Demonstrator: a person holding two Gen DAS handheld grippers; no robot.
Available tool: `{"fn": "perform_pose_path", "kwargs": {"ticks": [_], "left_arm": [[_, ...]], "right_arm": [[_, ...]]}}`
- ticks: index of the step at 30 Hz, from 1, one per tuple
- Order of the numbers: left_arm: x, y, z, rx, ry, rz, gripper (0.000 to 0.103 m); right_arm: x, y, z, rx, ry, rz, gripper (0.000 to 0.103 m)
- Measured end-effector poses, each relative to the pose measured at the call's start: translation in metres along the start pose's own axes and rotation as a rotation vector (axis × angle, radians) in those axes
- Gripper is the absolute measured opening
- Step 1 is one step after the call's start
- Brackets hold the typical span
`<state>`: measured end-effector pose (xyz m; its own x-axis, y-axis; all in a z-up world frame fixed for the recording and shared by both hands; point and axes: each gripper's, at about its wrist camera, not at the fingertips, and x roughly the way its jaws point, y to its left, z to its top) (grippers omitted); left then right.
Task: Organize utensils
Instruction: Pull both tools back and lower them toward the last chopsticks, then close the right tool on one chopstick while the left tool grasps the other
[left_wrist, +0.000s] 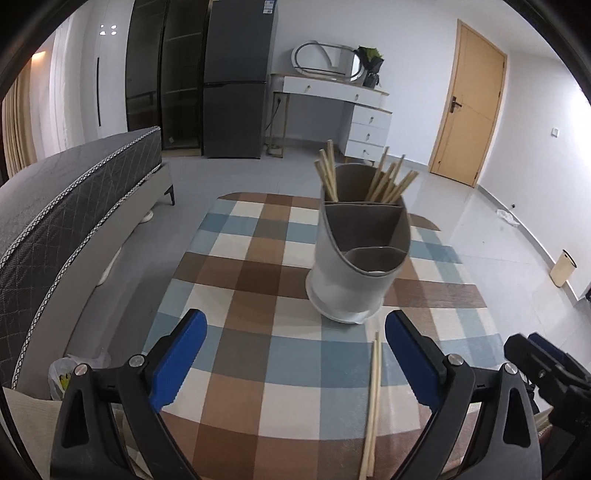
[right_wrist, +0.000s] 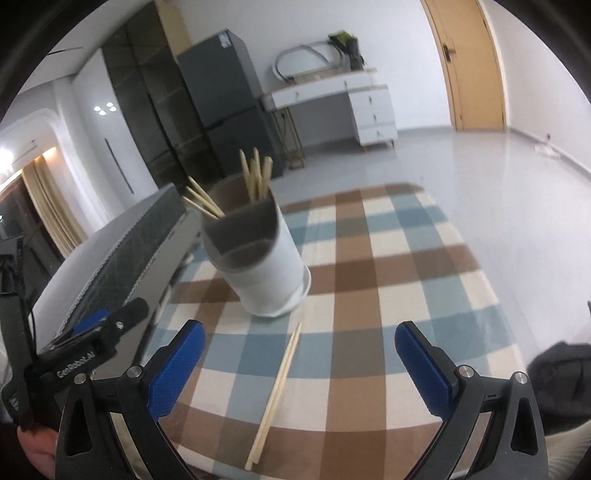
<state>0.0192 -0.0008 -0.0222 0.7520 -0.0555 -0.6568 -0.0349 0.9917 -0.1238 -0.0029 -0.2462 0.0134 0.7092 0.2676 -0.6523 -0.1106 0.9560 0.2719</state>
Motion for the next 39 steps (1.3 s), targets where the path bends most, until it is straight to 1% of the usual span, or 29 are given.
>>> {"fn": "perform_pose_path", "kwargs": {"ticks": [4,6,7,8,10,13,15,17,20,21,25,27,29,30,31,34,39], "left_arm": [[0.006,0.007,0.006,-0.046,0.034,-0.006,0.095],[0.009,0.011,0.009,-0.060,0.046,0.028,0.095],[0.010,0.014,0.010,-0.066,0.049,0.074,0.095],[0.012,0.016,0.010,-0.076,0.058,0.103,0.095],[0.018,0.025,0.010,-0.111,0.092,0.115,0.095],[0.026,0.034,0.007,-0.151,0.141,0.139,0.095],[0.031,0.036,0.004,-0.153,0.175,0.162,0.095],[0.036,0.040,0.002,-0.172,0.207,0.164,0.095],[0.042,0.046,0.002,-0.213,0.240,0.156,0.095],[0.045,0.047,0.003,-0.220,0.248,0.157,0.095],[0.050,0.050,0.002,-0.243,0.280,0.151,0.095],[0.052,0.050,0.002,-0.242,0.289,0.153,0.095],[0.054,0.050,0.003,-0.234,0.286,0.159,0.095],[0.055,0.051,0.003,-0.232,0.288,0.161,0.095],[0.056,0.052,0.004,-0.234,0.289,0.164,0.095],[0.056,0.056,0.006,-0.258,0.285,0.158,0.095],[0.058,0.057,0.005,-0.274,0.310,0.135,0.095]], "right_arm": [[0.024,0.001,-0.002,-0.002,0.096,-0.021,0.102],[0.036,0.002,-0.004,-0.022,0.138,-0.060,0.095],[0.043,0.003,-0.005,-0.030,0.164,-0.075,0.093],[0.051,0.003,-0.007,-0.030,0.193,-0.081,0.087],[0.067,0.002,-0.011,-0.025,0.244,-0.085,0.085],[0.088,0.005,-0.015,-0.041,0.295,-0.102,0.083],[0.101,0.009,-0.018,-0.064,0.339,-0.102,0.075],[0.113,0.013,-0.021,-0.083,0.387,-0.092,0.068],[0.122,0.020,-0.026,-0.120,0.412,-0.097,0.067],[0.125,0.021,-0.027,-0.128,0.423,-0.097,0.065],[0.134,0.024,-0.027,-0.141,0.428,-0.102,0.062],[0.142,0.025,-0.028,-0.160,0.453,-0.125,0.052],[0.151,0.027,-0.032,-0.201,0.494,-0.168,0.035],[0.150,0.028,-0.031,-0.210,0.475,-0.162,0.035],[0.151,0.029,-0.032,-0.220,0.483,-0.173,0.035],[0.150,0.030,-0.032,-0.222,0.484,-0.170,0.034],[0.152,0.029,-0.030,-0.220,0.484,-0.155,0.034]]}}
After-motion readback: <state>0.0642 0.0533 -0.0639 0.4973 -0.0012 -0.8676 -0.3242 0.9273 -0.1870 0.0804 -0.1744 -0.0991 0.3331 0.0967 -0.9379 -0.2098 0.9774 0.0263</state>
